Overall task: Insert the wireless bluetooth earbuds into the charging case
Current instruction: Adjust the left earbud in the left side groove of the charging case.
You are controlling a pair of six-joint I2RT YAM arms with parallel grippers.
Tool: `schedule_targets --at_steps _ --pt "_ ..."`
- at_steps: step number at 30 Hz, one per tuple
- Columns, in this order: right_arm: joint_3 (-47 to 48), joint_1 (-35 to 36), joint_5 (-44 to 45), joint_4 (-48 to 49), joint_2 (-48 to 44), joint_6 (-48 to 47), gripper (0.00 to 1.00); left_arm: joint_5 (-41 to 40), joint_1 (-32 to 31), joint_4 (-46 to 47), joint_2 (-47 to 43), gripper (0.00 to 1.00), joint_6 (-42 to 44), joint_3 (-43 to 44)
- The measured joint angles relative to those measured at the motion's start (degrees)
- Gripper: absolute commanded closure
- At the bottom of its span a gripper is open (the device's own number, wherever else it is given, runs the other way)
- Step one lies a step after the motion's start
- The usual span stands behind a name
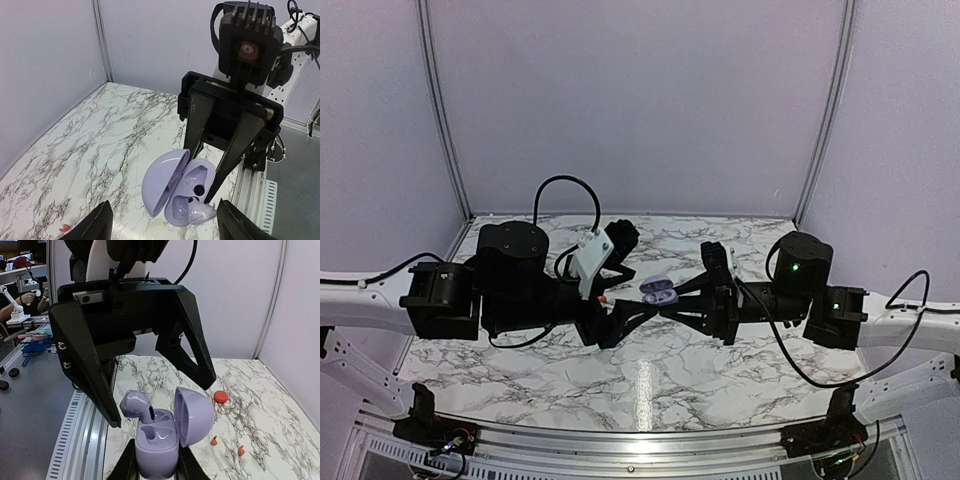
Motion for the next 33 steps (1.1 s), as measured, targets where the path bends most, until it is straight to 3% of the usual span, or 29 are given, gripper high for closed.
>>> schedule_targets --at_steps 15,28,33 --pt "0.0 0.0 -0.9 0.0 -1.0 -0.6 1.00 -0.8 1.0 -1.1 -0.3 0.29 1.4 0.0" --pt "-0.2 -0.2 -1.6 0.1 -1.0 0.0 1.00 3.7 1.7 -1.5 -2.2 0.32 4.0 -1.4" --pt "-0.7 -1.1 -1.2 0.1 -1.0 1.7 1.00 4.5 1.7 -1.4 -5.5 0.45 5.7 -3.5"
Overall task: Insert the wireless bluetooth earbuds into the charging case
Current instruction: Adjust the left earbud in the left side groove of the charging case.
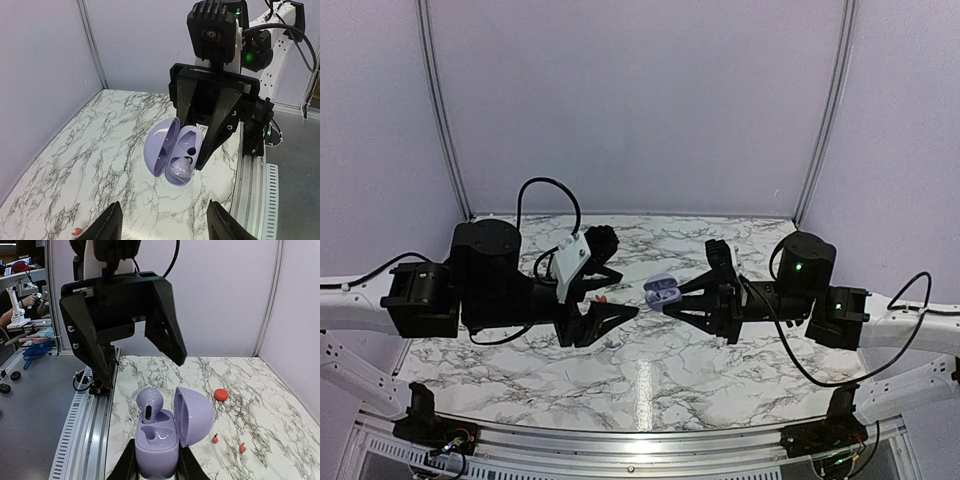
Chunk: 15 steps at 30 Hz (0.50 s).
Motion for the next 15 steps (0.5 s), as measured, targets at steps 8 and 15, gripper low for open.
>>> schedule_targets --at_steps 8,15 --pt "0.0 -0.5 1.6 0.2 0.1 1.5 1.00 1.6 0.0 2.0 -2.9 0.66 0.5 -1.9" --pt "0.0 -0.5 2.1 0.1 0.7 1.7 1.00 3.2 0.0 2.1 -0.5 0.71 0.3 -0.2"
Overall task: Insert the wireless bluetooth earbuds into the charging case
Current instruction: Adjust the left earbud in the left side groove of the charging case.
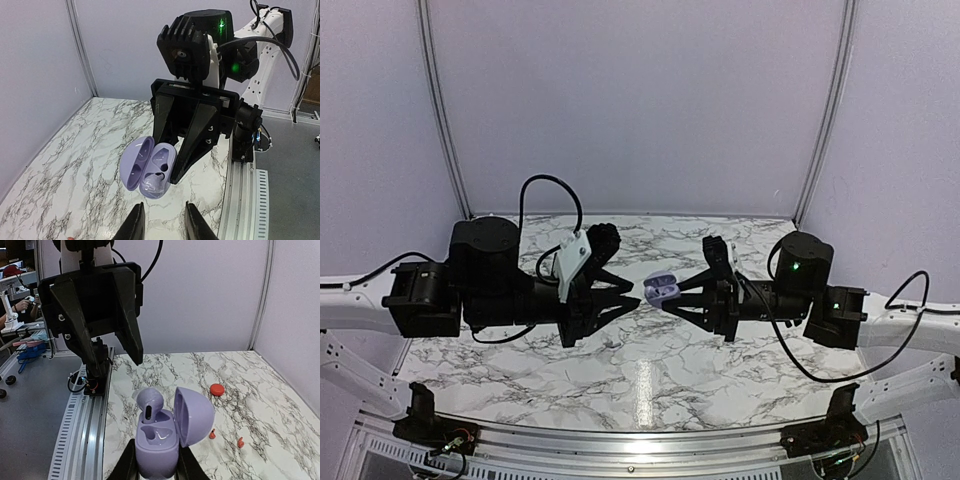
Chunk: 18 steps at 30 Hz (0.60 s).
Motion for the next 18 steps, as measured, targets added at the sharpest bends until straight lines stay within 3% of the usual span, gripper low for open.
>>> schedule_targets --at_steps 18 --pt "0.0 0.0 -1.9 0.0 0.4 -0.2 1.00 -0.8 0.0 0.0 4.0 0.79 -0.3 2.5"
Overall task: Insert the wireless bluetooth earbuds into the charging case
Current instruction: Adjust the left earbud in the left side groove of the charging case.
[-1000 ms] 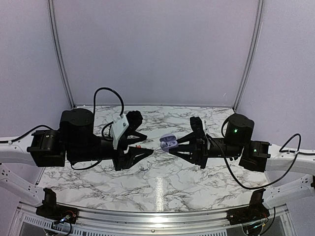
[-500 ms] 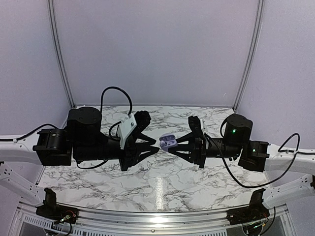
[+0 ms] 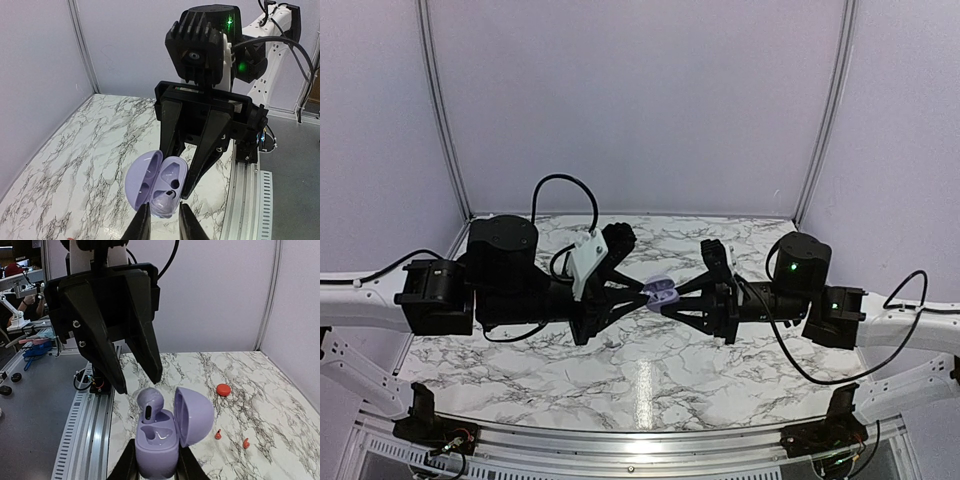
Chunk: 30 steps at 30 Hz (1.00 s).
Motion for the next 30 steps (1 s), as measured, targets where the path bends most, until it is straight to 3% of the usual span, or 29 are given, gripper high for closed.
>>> schedule_targets --at_steps 30 --pt "0.0 0.0 -2.5 -0.4 0.5 -0.2 1.00 0.1 -0.1 -3.7 3.1 0.89 0.9 2.6"
